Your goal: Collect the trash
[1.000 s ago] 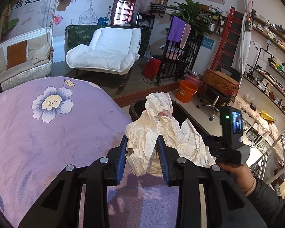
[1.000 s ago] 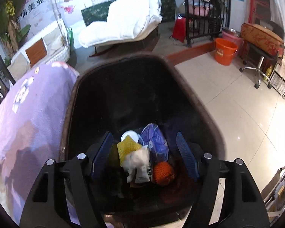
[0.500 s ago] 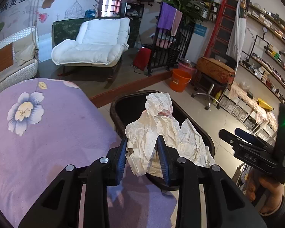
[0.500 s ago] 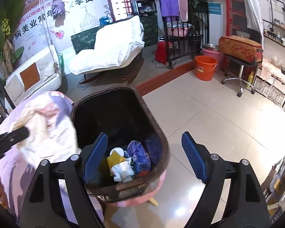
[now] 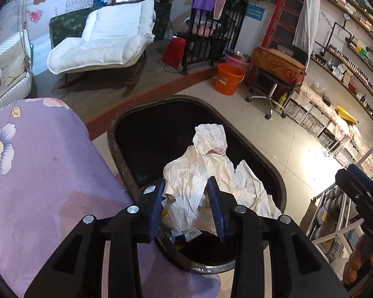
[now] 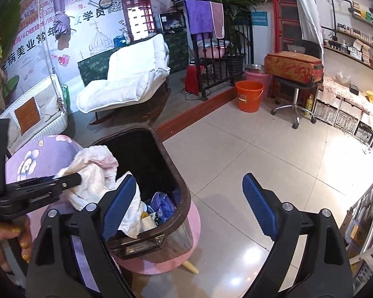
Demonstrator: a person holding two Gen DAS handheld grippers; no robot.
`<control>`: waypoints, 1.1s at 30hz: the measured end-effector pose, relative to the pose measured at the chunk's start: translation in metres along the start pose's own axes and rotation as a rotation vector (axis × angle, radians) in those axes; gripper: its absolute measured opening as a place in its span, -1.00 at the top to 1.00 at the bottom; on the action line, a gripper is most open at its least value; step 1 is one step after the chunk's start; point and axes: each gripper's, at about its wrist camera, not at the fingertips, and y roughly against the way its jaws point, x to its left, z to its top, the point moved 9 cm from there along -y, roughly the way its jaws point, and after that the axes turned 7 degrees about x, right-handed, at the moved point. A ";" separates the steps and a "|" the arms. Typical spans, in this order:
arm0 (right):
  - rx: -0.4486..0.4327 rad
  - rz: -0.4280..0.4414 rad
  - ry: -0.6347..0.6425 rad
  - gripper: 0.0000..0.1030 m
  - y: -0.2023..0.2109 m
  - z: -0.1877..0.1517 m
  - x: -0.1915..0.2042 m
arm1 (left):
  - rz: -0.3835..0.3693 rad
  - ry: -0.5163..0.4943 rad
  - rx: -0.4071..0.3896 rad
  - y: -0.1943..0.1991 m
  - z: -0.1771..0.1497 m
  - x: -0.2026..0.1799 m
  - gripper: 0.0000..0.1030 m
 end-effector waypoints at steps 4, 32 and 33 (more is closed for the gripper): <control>0.004 -0.007 -0.016 -0.69 -0.003 0.000 -0.005 | 0.020 -0.022 0.022 -0.007 0.002 0.001 -0.41; -0.180 0.142 0.100 -0.90 0.057 -0.015 0.103 | 0.325 0.070 -0.335 0.161 -0.070 0.067 -0.90; -0.185 0.154 0.113 -0.90 0.062 -0.017 0.112 | 0.346 0.091 -0.337 0.167 -0.076 0.073 -0.90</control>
